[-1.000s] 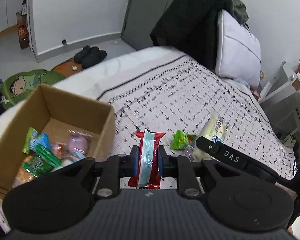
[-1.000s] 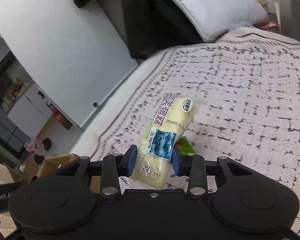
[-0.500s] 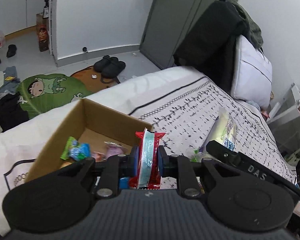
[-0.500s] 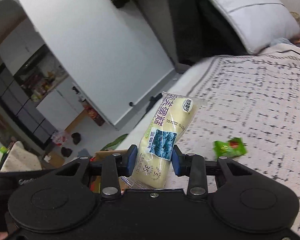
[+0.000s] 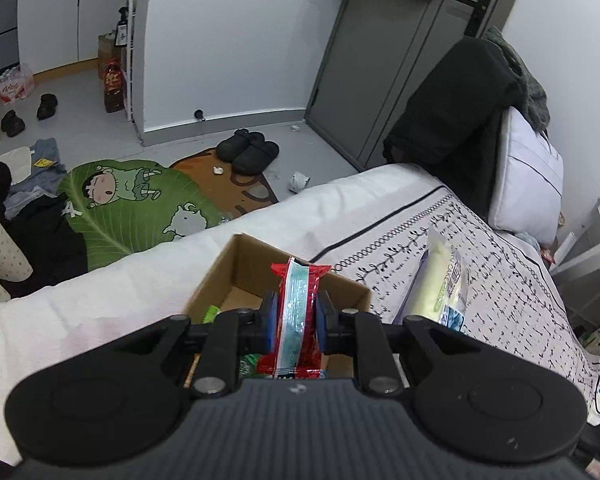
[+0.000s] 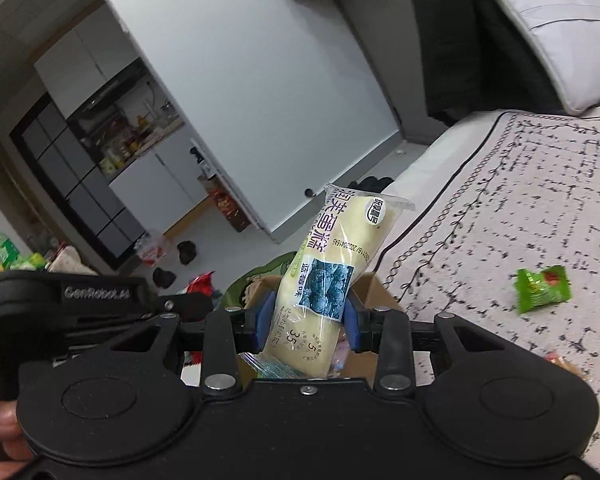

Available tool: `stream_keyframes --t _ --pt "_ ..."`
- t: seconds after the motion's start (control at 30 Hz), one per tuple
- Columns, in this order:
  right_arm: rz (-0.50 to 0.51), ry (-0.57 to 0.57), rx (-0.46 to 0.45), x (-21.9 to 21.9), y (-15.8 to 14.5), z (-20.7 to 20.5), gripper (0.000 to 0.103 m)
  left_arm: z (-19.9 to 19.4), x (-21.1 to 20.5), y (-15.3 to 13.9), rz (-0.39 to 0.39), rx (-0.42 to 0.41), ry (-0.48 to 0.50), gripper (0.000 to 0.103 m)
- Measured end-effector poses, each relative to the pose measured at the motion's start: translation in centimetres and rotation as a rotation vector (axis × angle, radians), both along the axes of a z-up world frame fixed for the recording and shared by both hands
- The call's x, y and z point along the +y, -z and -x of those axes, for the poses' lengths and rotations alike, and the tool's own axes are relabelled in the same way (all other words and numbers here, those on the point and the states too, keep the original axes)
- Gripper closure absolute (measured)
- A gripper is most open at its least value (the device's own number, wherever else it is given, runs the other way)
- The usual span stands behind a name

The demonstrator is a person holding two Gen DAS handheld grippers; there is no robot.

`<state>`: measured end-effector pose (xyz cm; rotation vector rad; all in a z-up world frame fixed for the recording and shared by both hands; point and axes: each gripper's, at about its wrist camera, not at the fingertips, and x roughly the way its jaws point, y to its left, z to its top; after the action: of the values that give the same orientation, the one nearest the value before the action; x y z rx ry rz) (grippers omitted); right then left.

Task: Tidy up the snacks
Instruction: 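Lift and carry both held snacks over the cardboard box, then open the right tool into the box while the left tool releases the red packet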

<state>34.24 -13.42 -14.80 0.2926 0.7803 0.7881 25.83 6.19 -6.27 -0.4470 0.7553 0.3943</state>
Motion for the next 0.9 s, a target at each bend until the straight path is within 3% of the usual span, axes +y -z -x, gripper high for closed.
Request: stream_keyframes --t 0.3,0.4,0.5,0.9 --pt "0.035 -0.065 0.018 2.5 1.3 0.4 0.067 -0.3 2.5 1.7 0.050 0.015 -0.025 0.085" --pt "0.044 -0.095 0.019 3.5 1.8 0.5 0.061 -0.4 3.3 2.4 0.064 0.025 -0.034 0.085" --pt "0.056 -0.081 0.015 3.5 1.9 0.5 0.047 -0.6 3.9 3.0 0.078 0.032 -0.034 0.085" --pt "0.079 0.007 0.052 2.0 2.8 -1.3 0.045 -3.3 4.9 4.8 0.104 0.049 -0.014 0.083"
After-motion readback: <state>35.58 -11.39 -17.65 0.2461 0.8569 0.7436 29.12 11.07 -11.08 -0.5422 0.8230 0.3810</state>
